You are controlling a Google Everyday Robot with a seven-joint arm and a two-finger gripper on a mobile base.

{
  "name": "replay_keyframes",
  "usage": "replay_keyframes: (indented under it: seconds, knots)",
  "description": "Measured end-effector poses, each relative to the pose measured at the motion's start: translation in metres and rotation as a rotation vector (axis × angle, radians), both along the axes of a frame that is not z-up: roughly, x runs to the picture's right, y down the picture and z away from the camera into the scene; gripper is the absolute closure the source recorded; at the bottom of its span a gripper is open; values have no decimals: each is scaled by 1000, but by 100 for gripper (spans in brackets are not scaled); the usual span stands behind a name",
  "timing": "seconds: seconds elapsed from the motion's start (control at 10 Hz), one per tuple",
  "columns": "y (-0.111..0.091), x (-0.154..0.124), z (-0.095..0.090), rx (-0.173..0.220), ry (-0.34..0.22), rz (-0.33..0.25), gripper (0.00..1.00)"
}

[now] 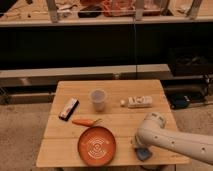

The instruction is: Wipe the white sponge on the table

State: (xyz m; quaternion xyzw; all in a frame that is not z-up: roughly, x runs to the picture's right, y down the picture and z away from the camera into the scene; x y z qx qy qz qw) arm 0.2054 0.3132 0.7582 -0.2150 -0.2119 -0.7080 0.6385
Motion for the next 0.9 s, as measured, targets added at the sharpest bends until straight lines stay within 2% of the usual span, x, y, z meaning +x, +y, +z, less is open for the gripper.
replay_keyframes:
  seconds: [0.2, 0.4, 0.6, 0.9]
  knots:
    - [5, 27, -6, -1, 38, 34, 100]
    - [1, 42, -8, 6, 62, 62, 100]
    - [-11, 60, -6, 22, 83, 102, 100]
    - [-35, 72, 6, 44, 102, 147, 100]
